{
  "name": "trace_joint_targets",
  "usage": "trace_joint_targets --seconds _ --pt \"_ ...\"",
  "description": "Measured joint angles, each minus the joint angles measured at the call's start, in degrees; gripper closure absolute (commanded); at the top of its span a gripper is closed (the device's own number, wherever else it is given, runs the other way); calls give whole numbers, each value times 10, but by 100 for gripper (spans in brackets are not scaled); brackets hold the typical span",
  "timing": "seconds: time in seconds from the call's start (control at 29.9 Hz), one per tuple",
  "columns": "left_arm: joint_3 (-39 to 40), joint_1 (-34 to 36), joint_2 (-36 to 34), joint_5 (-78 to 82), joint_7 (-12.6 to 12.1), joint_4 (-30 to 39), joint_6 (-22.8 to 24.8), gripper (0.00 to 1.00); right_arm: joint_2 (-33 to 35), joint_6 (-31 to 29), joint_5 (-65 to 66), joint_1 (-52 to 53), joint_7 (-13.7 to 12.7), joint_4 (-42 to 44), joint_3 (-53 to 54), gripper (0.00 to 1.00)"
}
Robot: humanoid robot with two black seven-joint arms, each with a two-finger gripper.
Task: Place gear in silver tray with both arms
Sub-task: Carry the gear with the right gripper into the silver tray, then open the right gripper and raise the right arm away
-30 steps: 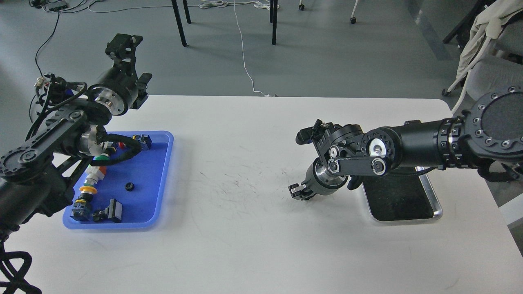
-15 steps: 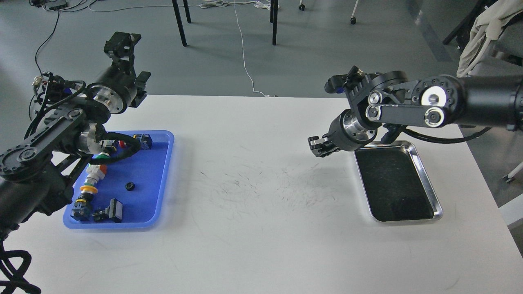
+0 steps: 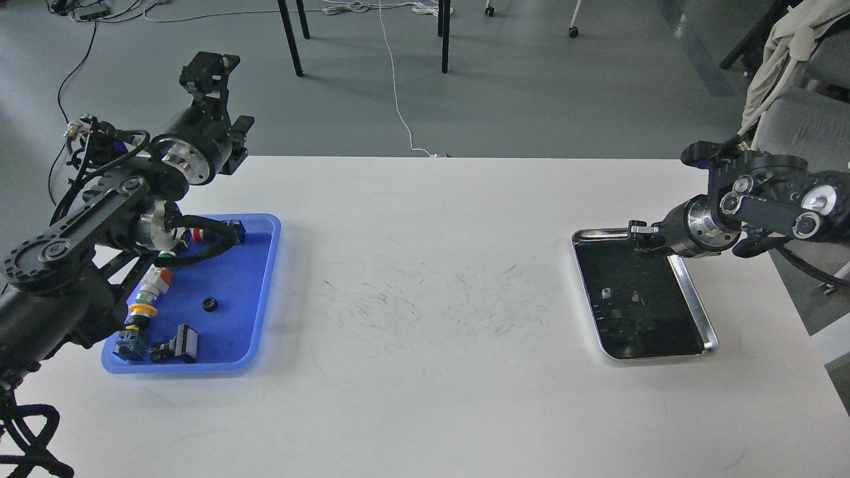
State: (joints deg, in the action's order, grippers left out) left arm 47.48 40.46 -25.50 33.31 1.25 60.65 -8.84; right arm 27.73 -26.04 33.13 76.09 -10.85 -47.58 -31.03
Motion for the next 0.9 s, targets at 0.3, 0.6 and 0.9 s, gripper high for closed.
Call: trace_joint_targets --seconds 0.3,0.6,0.9 --pt "-1 4 0 1 0 0 -4 1 -19 8 0 -29 0 0 6 90" --pt "-1 5 -1 0 0 -1 -4 1 -21 8 -1 -24 -1 -2 9 18" --pt "-1 6 -2 0 -1 -1 -5 1 1 1 -7 -22 -1 -26 101 5"
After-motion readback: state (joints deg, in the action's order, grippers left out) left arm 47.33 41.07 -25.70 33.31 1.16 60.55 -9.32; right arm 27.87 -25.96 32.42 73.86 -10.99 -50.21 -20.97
